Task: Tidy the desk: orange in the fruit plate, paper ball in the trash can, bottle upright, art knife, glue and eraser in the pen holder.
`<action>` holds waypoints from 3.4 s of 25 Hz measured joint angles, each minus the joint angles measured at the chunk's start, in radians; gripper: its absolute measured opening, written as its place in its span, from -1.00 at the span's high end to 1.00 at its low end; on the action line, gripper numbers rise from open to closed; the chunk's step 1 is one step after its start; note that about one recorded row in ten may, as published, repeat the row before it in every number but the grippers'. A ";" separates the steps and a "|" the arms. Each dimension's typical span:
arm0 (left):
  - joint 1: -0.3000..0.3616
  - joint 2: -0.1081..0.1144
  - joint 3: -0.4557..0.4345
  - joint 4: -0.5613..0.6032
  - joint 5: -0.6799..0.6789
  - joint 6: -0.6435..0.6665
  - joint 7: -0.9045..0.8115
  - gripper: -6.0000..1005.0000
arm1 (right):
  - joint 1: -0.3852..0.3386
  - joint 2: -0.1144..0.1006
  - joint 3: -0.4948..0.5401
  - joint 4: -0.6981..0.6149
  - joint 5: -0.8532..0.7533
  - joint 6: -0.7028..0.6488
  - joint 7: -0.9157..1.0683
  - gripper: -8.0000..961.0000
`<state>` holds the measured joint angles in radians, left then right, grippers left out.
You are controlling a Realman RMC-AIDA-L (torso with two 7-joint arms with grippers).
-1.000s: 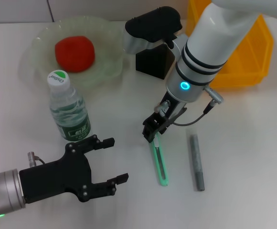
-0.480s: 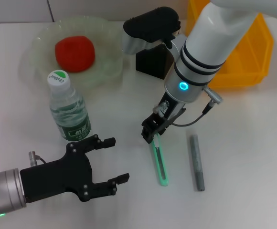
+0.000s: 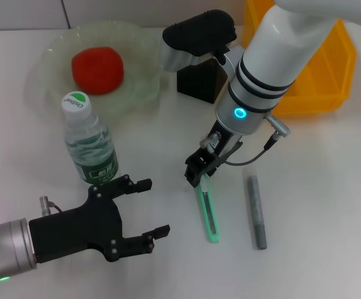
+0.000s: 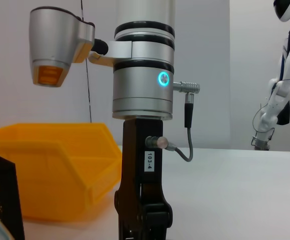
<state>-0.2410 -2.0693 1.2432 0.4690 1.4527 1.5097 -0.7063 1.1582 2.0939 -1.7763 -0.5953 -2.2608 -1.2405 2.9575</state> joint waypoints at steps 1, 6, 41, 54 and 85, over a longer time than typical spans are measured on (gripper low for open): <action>-0.002 0.000 0.000 -0.002 0.000 0.000 0.000 -0.62 | 0.000 0.000 0.000 0.000 0.000 0.000 0.000 0.21; -0.006 -0.001 0.001 -0.003 0.000 -0.002 0.000 -0.62 | 0.000 0.000 0.000 0.000 0.000 -0.003 0.000 0.21; -0.021 -0.003 0.001 -0.015 -0.003 0.002 0.003 -0.62 | -0.041 -0.002 -0.045 -0.059 0.020 -0.013 -0.003 0.61; -0.019 -0.003 -0.006 -0.015 -0.008 0.007 0.002 -0.62 | -0.338 -0.013 0.376 -0.730 -0.264 -0.094 -0.044 0.64; -0.024 -0.003 -0.008 -0.061 -0.006 0.023 0.006 -0.62 | -0.479 -0.066 0.540 0.244 1.531 0.066 -1.961 0.59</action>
<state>-0.2652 -2.0724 1.2348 0.4081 1.4464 1.5327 -0.7007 0.6790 2.0282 -1.2368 -0.3512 -0.7294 -1.1741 0.9968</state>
